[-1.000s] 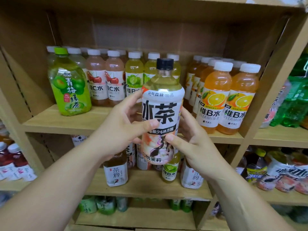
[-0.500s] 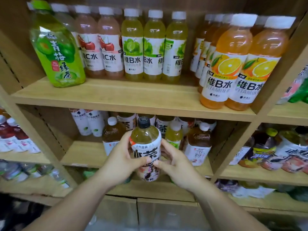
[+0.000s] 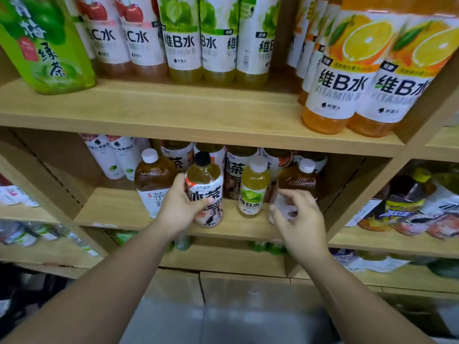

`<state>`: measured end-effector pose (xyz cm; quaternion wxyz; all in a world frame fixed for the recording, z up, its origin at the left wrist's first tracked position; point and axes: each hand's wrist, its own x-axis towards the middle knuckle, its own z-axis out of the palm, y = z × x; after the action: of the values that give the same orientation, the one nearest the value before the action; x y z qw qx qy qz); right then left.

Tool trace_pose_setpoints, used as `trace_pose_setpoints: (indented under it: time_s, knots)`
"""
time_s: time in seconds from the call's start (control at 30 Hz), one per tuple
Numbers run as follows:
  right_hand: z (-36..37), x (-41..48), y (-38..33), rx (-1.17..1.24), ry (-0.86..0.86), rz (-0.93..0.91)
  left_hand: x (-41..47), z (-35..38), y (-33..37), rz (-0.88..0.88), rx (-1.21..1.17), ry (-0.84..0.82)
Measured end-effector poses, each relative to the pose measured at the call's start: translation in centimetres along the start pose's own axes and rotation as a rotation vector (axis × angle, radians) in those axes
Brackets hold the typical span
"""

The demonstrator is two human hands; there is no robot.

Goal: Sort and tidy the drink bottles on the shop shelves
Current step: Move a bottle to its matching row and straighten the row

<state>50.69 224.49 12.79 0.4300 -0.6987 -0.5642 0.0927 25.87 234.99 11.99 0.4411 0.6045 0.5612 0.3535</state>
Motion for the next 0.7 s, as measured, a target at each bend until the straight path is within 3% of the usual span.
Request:
trace_pose_setpoints:
  time_s: [0.37,0.57,0.7]
  knots:
    - [-0.3,0.4,1.9,-0.052,0.209,0.253,2.0,0.8,0.3,-0.020,0.040,-0.062]
    - [0.4,3.2,2.5,-0.030,0.063,0.311,-0.3,2.0,-0.1,0.094,0.175,0.195]
    - [0.6,4.6,1.9,0.020,0.080,0.351,-2.8,3.2,0.9,0.240,0.245,0.320]
